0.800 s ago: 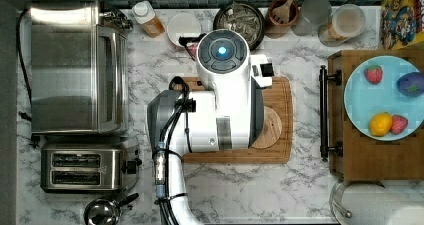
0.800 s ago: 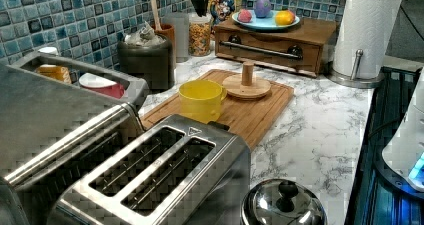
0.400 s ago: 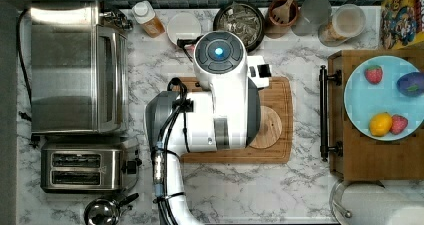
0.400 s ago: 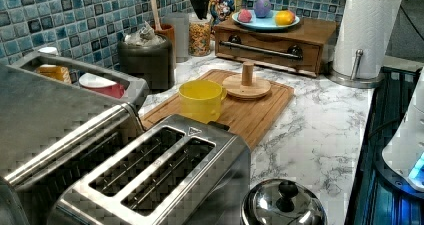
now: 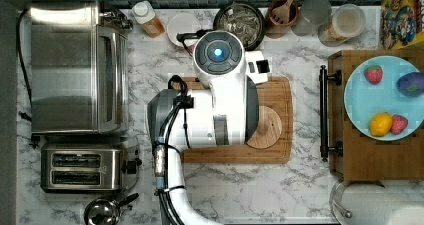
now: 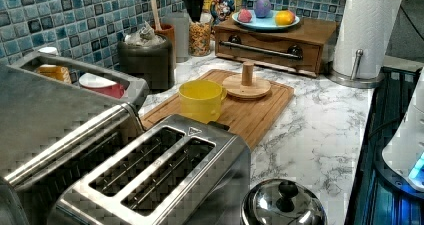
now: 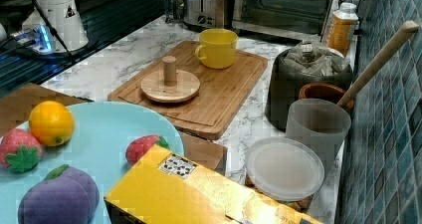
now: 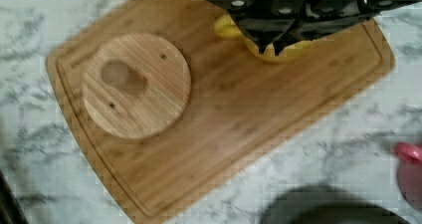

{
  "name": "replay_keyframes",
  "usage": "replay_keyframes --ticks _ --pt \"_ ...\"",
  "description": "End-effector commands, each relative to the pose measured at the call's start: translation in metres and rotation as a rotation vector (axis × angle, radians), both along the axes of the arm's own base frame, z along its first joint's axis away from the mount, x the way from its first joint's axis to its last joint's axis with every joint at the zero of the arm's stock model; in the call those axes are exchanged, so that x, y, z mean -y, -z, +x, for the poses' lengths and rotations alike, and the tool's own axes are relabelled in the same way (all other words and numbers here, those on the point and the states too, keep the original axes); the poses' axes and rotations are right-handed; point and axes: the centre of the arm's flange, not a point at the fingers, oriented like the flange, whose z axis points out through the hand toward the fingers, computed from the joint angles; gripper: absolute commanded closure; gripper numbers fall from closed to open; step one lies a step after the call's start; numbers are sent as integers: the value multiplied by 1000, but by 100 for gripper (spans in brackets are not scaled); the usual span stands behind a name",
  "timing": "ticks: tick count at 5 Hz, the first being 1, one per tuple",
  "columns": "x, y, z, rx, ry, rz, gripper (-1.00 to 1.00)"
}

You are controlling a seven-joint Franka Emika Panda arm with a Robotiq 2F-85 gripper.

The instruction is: Get a tea bag.

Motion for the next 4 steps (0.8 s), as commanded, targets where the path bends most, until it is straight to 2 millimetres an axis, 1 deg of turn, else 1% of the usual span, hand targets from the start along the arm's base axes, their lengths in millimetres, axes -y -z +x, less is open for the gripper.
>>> replay_keyframes --ticks 1,2,3,4 --pt "15 -43 28 289 118 -12 100" --pt "18 -59 41 372 95 -59 100" --pt "17 -66 59 395 85 -97 100" --pt "17 -65 83 358 92 -113 100"
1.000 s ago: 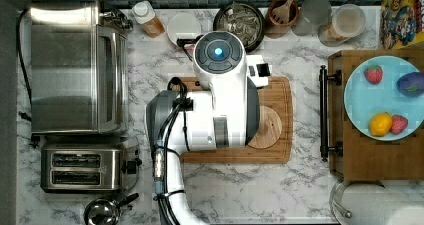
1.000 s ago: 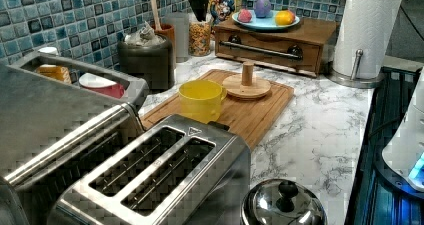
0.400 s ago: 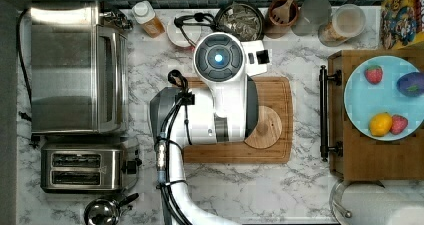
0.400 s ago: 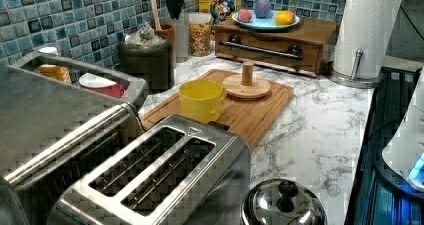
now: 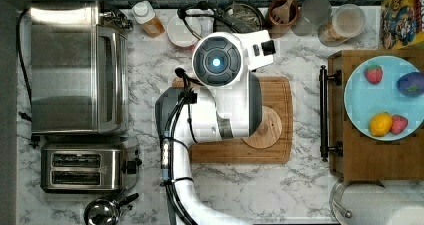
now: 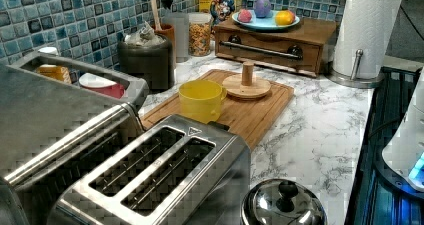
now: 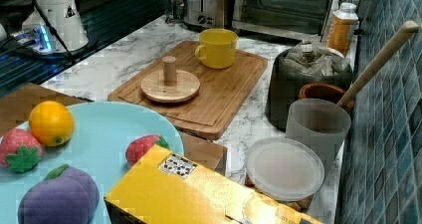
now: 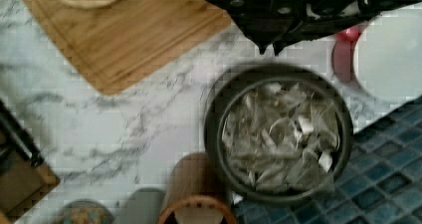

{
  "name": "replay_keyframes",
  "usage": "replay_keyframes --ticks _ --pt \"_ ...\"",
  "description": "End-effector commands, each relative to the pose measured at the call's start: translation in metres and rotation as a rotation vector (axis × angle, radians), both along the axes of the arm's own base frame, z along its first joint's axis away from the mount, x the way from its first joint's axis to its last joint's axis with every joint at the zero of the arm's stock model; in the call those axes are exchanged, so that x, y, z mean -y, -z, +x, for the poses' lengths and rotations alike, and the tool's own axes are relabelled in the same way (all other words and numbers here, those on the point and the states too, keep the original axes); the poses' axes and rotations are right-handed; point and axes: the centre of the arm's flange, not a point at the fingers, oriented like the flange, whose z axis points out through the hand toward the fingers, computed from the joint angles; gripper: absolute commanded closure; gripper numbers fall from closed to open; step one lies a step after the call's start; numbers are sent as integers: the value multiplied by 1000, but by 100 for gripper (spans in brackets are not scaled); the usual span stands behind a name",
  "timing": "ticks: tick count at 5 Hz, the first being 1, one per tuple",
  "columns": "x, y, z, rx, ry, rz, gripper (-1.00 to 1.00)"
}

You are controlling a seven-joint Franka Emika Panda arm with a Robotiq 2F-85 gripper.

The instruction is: Get a tea bag.

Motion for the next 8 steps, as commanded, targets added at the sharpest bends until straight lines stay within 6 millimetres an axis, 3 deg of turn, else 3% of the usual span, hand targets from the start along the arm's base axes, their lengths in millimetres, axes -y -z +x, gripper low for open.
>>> replay_keyframes --ticks 1,3,6,8 --pt "7 -49 51 102 151 5 -100" --pt "15 -54 52 188 178 23 -100" --pt "14 -14 86 87 165 -20 -100" --pt "15 -6 105 99 163 16 -100"
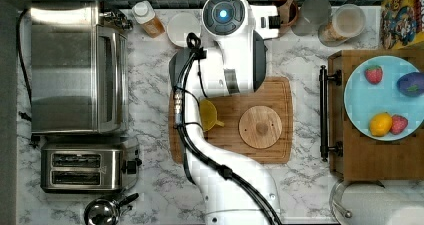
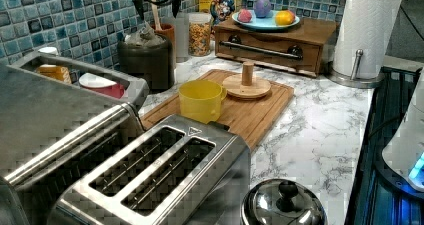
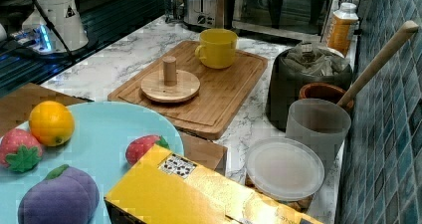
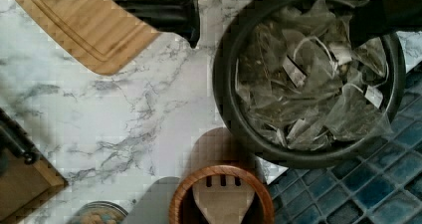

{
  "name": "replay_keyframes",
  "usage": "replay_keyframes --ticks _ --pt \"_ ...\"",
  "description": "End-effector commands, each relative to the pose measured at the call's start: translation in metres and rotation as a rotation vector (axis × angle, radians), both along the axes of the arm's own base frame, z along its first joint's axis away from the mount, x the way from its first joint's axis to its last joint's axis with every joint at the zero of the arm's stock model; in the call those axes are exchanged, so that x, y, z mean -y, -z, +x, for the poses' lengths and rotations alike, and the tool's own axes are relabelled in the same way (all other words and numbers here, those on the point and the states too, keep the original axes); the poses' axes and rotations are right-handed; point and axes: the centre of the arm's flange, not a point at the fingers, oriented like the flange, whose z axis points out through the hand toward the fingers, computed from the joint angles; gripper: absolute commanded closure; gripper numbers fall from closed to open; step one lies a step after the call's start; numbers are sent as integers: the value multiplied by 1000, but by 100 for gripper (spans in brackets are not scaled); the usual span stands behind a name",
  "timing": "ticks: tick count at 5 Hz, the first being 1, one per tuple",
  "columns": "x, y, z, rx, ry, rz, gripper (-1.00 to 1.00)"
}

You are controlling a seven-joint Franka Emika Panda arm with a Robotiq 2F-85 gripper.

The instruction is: Get a tea bag.

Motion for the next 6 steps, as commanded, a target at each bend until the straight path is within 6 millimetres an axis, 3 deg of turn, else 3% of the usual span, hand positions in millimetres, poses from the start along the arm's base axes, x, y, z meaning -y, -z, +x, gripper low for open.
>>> replay_keyframes --ticks 1,2,5,6 --pt "-11 -63 37 165 -1 24 -100" --pt "-11 -64 42 155 24 42 100" --pt "-13 -65 24 195 30 30 100" --pt "-14 -74 15 206 18 35 100"
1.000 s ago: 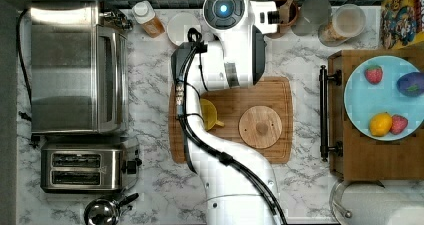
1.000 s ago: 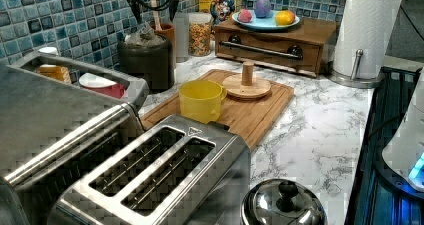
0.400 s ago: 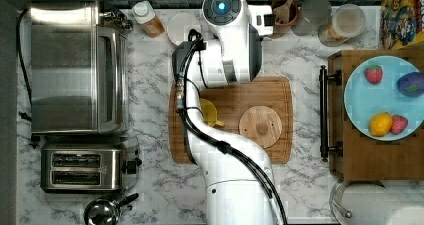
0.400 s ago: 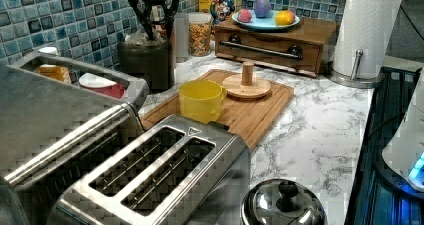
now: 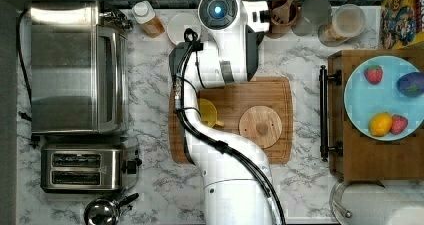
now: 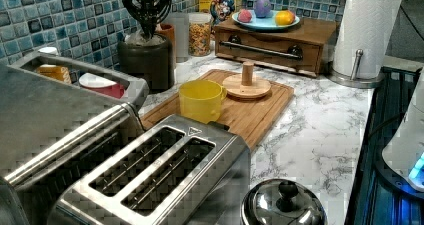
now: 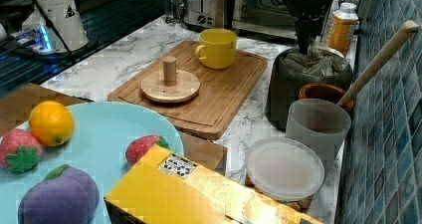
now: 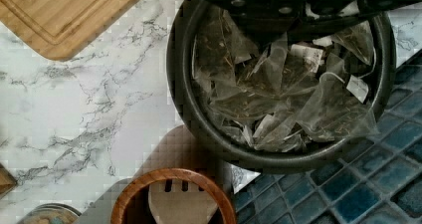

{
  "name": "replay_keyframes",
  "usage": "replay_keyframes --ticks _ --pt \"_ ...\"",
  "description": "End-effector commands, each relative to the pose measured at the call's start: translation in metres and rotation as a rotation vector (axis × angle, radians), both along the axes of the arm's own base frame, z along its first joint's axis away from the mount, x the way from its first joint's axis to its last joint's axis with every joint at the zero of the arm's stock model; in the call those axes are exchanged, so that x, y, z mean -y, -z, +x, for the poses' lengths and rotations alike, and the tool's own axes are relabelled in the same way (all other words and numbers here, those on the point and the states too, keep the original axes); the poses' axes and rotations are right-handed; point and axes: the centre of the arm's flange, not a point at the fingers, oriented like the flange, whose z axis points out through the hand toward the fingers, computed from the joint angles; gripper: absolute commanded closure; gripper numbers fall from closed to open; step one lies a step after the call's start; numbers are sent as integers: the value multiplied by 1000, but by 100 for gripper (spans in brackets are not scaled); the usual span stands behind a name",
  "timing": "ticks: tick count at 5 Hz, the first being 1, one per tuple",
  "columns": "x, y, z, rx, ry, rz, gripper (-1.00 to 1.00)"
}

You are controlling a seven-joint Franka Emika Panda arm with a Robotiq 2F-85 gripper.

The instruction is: Get a tea bag.

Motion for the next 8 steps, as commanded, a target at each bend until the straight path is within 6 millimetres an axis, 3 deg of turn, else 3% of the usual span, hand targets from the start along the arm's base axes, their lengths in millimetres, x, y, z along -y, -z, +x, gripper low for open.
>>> replay_keyframes --ticks 1,2,3,5,6,8 --pt "-6 -142 -21 206 20 28 100" --pt "-9 -172 -46 248 -1 39 100" --pt "-11 -173 -60 155 -61 79 100" --pt "-23 -108 -95 -117 -122 82 100" --pt "-26 -91 -118 -220 -136 114 100" --pt "-25 -130 -151 -111 -140 162 100"
